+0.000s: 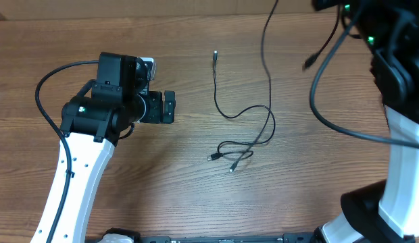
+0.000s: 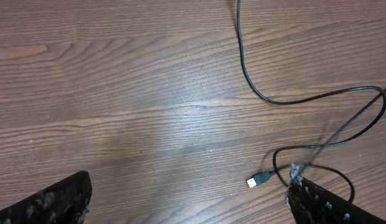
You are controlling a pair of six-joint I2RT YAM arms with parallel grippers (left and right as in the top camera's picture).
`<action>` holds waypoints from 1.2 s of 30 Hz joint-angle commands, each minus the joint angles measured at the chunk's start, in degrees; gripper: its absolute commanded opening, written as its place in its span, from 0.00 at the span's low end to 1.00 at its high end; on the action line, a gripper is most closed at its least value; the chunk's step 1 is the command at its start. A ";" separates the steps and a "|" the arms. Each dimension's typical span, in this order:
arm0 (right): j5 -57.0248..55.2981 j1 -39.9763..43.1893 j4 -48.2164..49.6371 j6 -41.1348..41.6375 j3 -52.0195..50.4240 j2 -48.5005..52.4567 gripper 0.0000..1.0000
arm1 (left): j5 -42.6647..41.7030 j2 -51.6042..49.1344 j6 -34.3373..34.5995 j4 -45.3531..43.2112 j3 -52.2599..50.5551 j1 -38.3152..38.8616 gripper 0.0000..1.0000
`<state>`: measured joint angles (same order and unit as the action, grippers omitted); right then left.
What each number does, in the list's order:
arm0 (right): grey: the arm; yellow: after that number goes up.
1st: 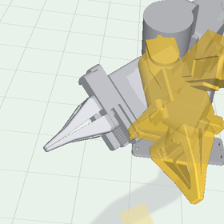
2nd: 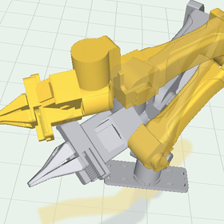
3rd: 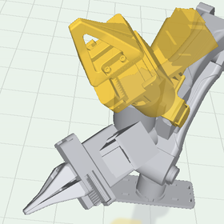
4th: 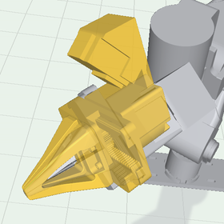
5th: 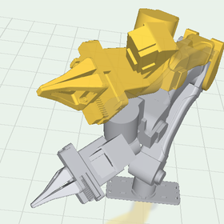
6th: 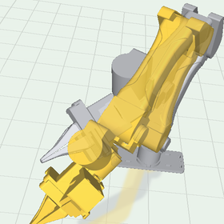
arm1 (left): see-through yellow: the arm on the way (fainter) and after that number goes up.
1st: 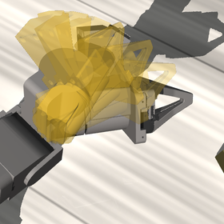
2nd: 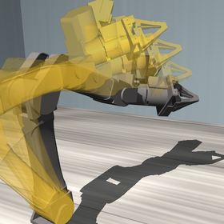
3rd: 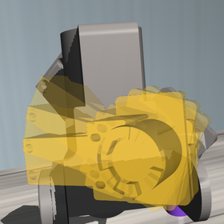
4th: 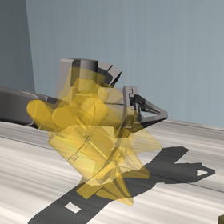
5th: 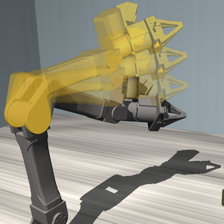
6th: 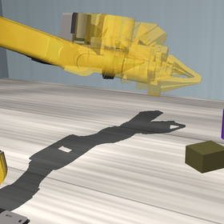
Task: Untangle cables
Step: 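Pull the cable up and right, laying it at the right edge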
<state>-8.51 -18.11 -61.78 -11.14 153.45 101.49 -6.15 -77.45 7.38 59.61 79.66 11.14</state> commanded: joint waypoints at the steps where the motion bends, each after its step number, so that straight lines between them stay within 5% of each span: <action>1: -6.03 -0.09 4.63 0.87 1.18 -2.38 0.04 | 0.42 -0.55 0.37 -0.04 1.14 -0.24 1.00; 18: -9.49 0.20 28.48 -7.39 1.18 -2.93 0.04 | 0.42 -0.55 0.37 -0.04 1.11 -0.24 1.00; 36: -19.98 6.73 25.14 -12.90 -0.52 -1.05 0.04 | 0.42 -0.55 0.37 -0.04 1.11 -0.24 1.00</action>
<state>-25.43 -14.31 -36.14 -23.62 153.38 99.72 -6.15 -77.45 7.38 59.61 79.66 11.14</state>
